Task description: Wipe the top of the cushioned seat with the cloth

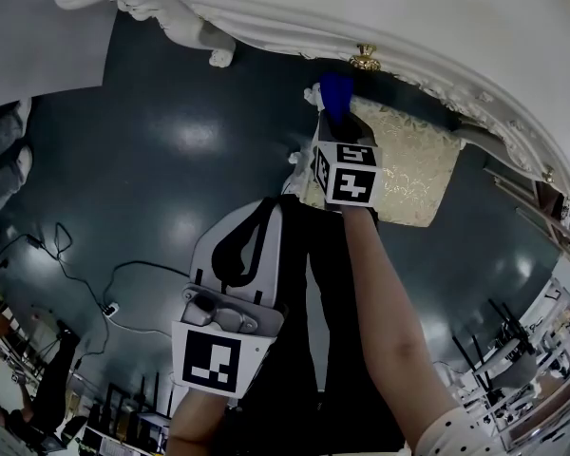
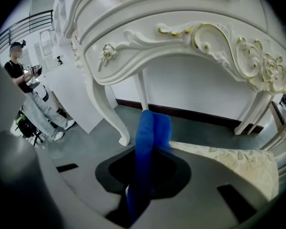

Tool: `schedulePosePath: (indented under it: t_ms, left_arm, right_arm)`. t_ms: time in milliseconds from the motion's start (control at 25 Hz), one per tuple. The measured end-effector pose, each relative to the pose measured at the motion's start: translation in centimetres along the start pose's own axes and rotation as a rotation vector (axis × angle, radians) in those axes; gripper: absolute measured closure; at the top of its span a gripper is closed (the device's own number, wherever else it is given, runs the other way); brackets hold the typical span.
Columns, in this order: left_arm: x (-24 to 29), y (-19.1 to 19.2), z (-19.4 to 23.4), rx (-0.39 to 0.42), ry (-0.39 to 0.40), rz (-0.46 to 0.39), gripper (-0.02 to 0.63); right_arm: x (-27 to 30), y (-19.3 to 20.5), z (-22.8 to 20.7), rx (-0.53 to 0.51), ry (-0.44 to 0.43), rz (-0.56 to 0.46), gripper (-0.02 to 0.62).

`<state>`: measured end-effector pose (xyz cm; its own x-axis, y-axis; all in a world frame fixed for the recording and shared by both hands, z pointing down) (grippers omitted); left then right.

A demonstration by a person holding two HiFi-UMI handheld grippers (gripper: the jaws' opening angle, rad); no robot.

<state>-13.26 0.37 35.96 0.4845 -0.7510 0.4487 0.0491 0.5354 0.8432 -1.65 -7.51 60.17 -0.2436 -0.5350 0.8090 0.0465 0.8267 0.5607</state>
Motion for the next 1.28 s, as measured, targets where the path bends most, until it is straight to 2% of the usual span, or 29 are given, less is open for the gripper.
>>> schedulePosePath:
  t_ms: [200, 400, 520, 720, 920, 1080, 1280]
  left_arm:
    - [0.4, -0.3, -0.9, 0.007, 0.002, 0.001, 0.597]
    - [1.0, -1.2, -3.0, 0.035, 0.026, 0.008, 0.597]
    - [1.6, -2.1, -4.5, 0.054, 0.048, 0.000, 0.597]
    - [2.8, -2.9, -8.4, 0.069, 0.109, 0.000, 0.597]
    - [3.6, -2.3, -11.4, 0.083, 0.164, 0.033, 0.597]
    - [4.2, -1.1, -12.6, 0.074, 0.190, 0.063, 0.597]
    - [4.1, -0.9, -13.2, 0.088, 0.197, 0.075, 0.597]
  right_arm:
    - [-1.1, -0.6, -0.3, 0.044, -0.040, -0.015, 0.532]
    - [-6.3, -0.1, -2.8, 0.091, -0.047, -0.091, 0.532]
    - [-9.9, 1.4, -6.8, 0.115, 0.018, -0.106, 0.532]
    - [-15.9, 5.2, -16.0, 0.156, 0.179, -0.080, 0.532]
    - [-18.5, 8.4, -23.3, 0.182, 0.310, -0.042, 0.532]
    - [-17.1, 11.2, -26.6, 0.148, 0.359, 0.047, 0.532]
    - [-15.1, 13.1, -27.6, 0.160, 0.358, 0.117, 0.532]
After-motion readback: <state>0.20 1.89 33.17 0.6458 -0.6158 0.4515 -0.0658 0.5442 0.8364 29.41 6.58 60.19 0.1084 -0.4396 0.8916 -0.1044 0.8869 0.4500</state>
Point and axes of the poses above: the fingertips, and each gripper's own axes: x forward along the fingers, z to its left, y out of its underside, the point moved 2 cm from there along -x, backward along the fingers, and after that the axes turned 3 degrees about x, right-handed, at the moved point
